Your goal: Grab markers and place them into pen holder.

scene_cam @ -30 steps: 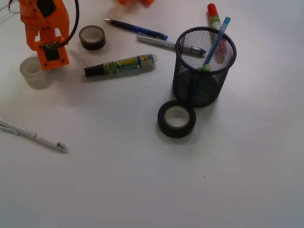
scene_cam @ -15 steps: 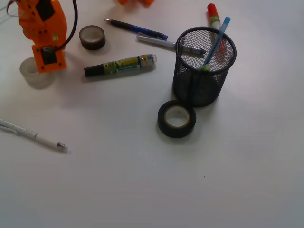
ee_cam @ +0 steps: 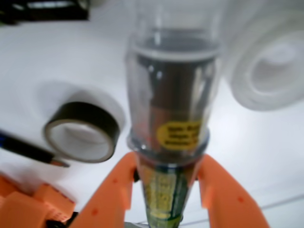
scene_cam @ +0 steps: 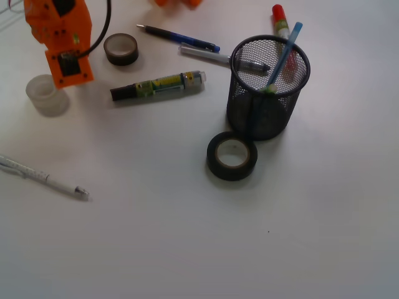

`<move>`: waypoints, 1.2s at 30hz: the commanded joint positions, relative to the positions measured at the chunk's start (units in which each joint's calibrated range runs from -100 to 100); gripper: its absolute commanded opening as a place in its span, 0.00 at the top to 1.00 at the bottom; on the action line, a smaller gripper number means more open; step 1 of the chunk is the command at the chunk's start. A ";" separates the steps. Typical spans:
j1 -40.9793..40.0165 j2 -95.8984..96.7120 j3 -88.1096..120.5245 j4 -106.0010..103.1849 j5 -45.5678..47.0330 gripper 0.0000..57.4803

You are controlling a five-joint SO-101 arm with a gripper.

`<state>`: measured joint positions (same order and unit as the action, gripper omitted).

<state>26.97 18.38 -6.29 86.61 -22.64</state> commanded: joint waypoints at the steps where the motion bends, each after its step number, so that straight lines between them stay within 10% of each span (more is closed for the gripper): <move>1: -7.34 -15.19 -22.61 12.95 -5.96 0.99; 18: -47.72 -20.21 -34.56 -11.89 -35.41 0.99; 36: -50.48 -25.90 -4.58 -25.63 -31.75 0.99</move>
<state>-22.53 -1.57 -24.62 73.74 -54.58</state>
